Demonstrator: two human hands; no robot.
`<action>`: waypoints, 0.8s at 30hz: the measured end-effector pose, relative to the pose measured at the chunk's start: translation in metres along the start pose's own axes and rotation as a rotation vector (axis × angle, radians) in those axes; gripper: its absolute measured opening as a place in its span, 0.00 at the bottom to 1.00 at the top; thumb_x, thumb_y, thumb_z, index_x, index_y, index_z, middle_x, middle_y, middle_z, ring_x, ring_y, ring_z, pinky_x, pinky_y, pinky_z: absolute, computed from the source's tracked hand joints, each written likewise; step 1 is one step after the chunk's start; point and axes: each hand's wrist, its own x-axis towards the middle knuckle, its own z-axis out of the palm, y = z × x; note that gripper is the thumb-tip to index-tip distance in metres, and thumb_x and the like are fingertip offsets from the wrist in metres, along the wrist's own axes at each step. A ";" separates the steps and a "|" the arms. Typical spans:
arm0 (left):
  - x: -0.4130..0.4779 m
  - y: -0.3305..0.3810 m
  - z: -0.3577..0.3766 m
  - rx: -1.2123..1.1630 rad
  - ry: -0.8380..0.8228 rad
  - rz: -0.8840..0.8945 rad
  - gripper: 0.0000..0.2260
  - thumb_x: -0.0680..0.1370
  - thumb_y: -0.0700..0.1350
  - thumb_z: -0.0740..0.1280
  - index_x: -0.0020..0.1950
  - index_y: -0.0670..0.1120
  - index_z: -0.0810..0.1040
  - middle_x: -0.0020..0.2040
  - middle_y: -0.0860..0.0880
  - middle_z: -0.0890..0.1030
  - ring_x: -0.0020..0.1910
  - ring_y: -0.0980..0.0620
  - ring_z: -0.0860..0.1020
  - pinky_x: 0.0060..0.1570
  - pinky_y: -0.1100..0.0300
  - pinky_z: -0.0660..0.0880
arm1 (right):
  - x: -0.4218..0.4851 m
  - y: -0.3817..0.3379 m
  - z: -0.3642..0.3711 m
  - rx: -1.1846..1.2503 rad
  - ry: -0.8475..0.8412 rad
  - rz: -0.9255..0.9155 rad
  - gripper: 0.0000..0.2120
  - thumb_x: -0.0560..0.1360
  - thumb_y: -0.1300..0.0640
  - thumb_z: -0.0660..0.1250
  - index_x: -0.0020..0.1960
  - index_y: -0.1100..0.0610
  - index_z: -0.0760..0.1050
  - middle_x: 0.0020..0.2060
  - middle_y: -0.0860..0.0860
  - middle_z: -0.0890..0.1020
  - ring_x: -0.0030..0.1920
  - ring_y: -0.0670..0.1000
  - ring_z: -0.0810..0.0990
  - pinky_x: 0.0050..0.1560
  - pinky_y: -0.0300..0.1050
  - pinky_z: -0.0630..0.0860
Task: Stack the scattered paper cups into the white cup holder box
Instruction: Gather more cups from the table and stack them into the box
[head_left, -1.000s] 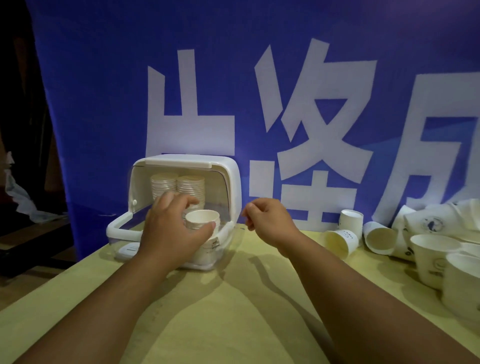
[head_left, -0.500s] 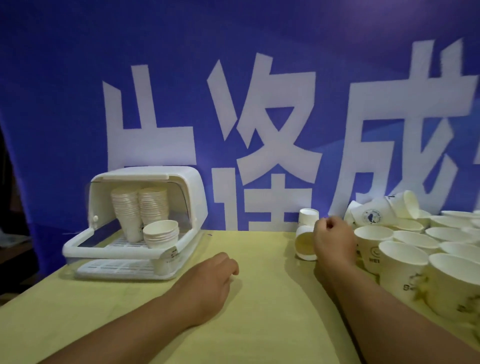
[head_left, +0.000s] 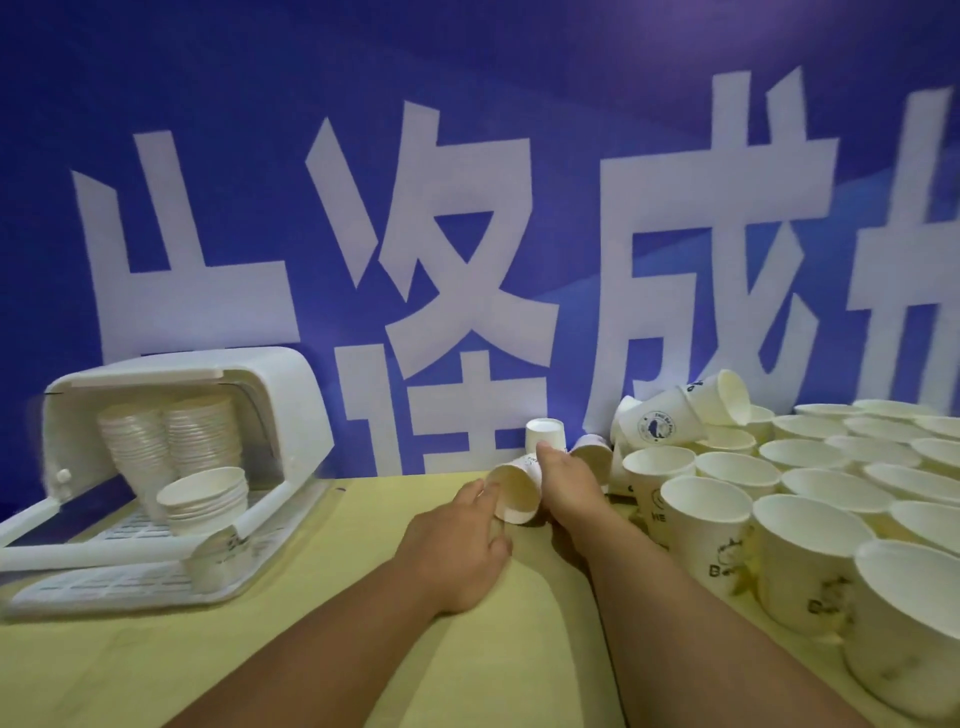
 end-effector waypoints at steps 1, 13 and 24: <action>-0.001 -0.001 0.001 -0.015 0.016 -0.011 0.30 0.84 0.59 0.56 0.84 0.54 0.52 0.84 0.54 0.54 0.76 0.49 0.67 0.69 0.51 0.69 | 0.003 0.000 -0.002 -0.058 0.005 0.005 0.26 0.83 0.40 0.55 0.66 0.60 0.75 0.58 0.58 0.80 0.54 0.58 0.80 0.59 0.56 0.78; -0.019 -0.007 -0.008 -0.110 0.374 -0.119 0.26 0.79 0.62 0.68 0.72 0.54 0.66 0.67 0.58 0.68 0.52 0.55 0.76 0.50 0.60 0.77 | -0.027 -0.010 -0.007 -0.222 0.411 -0.245 0.19 0.82 0.53 0.59 0.73 0.53 0.72 0.66 0.51 0.77 0.56 0.49 0.73 0.51 0.44 0.69; -0.073 -0.076 -0.060 -0.419 0.706 -0.073 0.17 0.71 0.62 0.77 0.48 0.55 0.74 0.48 0.59 0.75 0.41 0.59 0.77 0.37 0.57 0.77 | -0.037 -0.022 0.005 -0.228 0.525 -0.518 0.04 0.80 0.56 0.67 0.53 0.48 0.76 0.47 0.45 0.79 0.48 0.49 0.78 0.48 0.46 0.76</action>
